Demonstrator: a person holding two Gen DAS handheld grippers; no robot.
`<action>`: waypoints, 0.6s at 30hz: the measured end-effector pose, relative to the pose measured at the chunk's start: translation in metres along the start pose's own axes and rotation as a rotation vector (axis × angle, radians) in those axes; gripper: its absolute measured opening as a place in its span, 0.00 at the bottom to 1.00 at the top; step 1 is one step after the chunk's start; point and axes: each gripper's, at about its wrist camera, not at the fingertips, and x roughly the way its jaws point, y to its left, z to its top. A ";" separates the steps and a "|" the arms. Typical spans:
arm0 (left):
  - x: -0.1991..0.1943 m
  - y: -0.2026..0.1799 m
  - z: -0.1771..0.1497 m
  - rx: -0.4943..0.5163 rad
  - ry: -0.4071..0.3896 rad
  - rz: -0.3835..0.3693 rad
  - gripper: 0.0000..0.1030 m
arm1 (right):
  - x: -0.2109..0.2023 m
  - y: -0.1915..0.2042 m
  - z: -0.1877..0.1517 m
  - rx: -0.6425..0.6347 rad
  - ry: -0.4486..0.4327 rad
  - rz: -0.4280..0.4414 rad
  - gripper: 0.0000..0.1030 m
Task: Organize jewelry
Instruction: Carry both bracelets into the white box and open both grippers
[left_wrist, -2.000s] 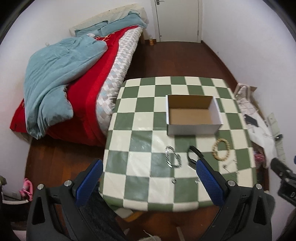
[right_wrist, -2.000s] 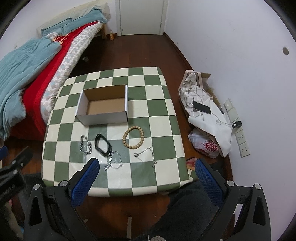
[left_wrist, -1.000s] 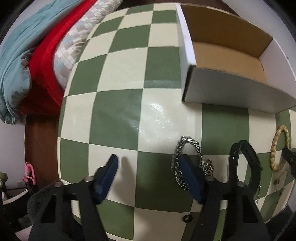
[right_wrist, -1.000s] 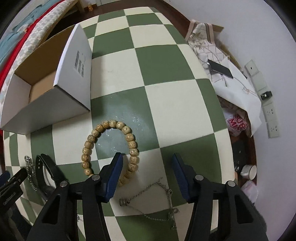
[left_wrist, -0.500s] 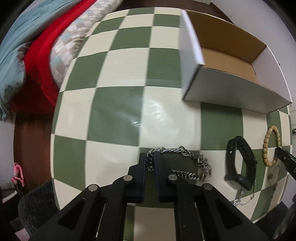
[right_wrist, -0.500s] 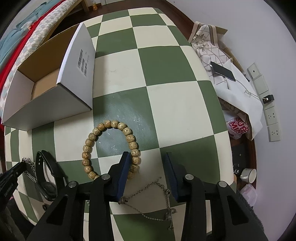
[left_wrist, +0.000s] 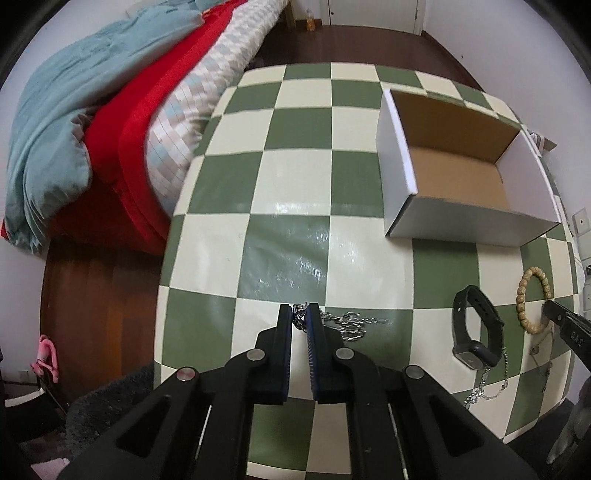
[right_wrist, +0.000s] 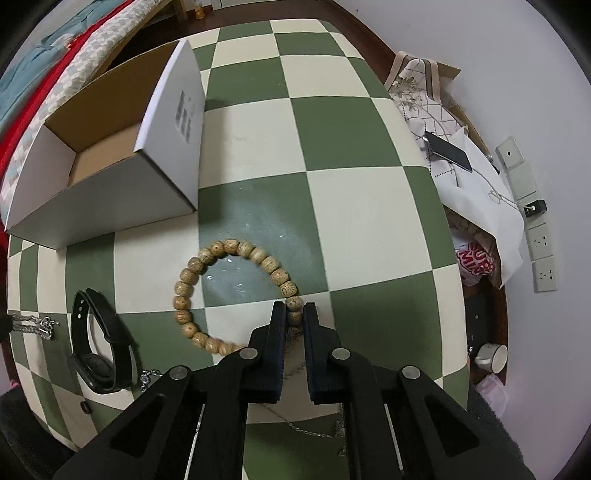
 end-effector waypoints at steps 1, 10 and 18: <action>-0.003 0.000 0.002 0.001 -0.009 -0.002 0.05 | -0.003 0.000 -0.001 0.007 -0.009 0.008 0.09; -0.045 -0.006 0.015 0.027 -0.122 -0.017 0.05 | -0.059 0.000 0.001 0.021 -0.135 0.063 0.09; -0.087 -0.022 0.029 0.046 -0.222 -0.033 0.05 | -0.119 0.019 0.008 -0.036 -0.241 0.053 0.09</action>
